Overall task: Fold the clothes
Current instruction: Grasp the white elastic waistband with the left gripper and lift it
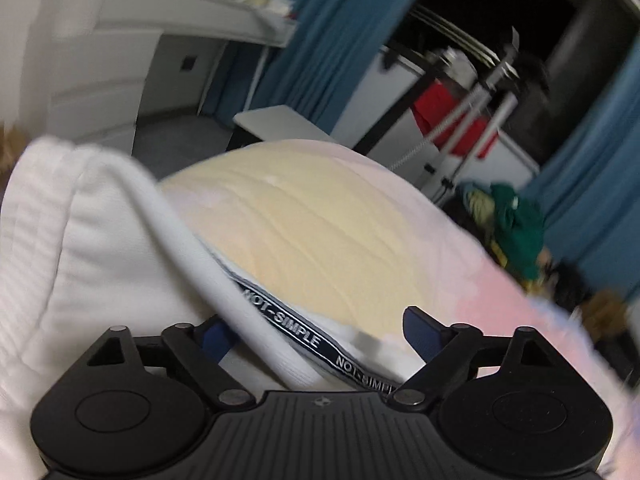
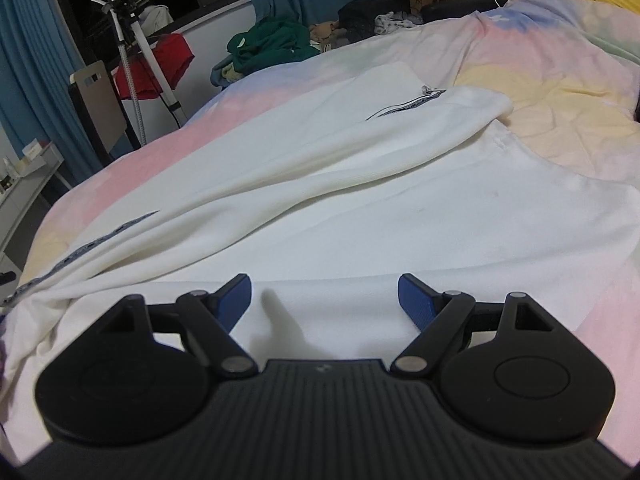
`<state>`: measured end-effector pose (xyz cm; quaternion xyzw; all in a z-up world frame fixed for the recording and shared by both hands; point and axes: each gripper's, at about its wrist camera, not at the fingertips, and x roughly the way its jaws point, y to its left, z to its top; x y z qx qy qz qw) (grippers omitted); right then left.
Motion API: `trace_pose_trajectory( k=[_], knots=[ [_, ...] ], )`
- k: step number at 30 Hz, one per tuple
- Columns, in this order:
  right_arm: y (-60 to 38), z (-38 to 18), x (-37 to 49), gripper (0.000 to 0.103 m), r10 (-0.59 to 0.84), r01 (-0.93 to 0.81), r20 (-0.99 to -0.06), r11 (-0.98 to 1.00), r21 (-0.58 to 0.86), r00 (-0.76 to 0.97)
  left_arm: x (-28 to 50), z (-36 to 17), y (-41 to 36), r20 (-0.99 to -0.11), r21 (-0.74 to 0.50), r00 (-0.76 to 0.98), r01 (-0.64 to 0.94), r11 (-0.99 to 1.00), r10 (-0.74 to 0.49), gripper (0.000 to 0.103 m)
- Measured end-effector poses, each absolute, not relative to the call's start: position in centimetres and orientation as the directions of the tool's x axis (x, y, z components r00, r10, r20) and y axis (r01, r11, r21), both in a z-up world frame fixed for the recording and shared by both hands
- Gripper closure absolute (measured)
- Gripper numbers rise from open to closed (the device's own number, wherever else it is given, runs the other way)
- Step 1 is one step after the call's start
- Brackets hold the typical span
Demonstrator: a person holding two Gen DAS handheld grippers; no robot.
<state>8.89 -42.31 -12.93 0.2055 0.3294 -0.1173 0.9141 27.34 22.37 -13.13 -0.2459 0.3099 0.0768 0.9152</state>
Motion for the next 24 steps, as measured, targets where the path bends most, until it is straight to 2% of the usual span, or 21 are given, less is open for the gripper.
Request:
trace_pose_trajectory(
  k=[8,17,21,24],
  knots=[
    [-42.4,-12.3,8.0,0.021,-0.084,0.351,-0.633,0.883,0.311,0.770,22.5,-10.8,19.4,-0.640,-0.310,0.768,-0.238,0.920,-0.017,0.011],
    [-42.6,-11.2,6.6,0.021,-0.077,0.343,-0.610,0.879,0.332,0.788,11.5,-7.7,19.9,-0.647,-0.409,0.759,-0.260,0.875,-0.076,0.008],
    [-43.0,-10.7,5.6,0.021,-0.056,0.333,-0.594,0.868,0.369,0.803,8.7,-7.3,20.2,-0.676,-0.357,0.737,-0.323,0.876,-0.004,0.008],
    [-43.4,-10.4,4.8,0.021,-0.044,0.325,-0.581,0.862,0.389,0.812,6.9,-6.4,21.0,-0.666,-0.407,0.746,-0.382,0.830,0.017,0.008]
  ],
)
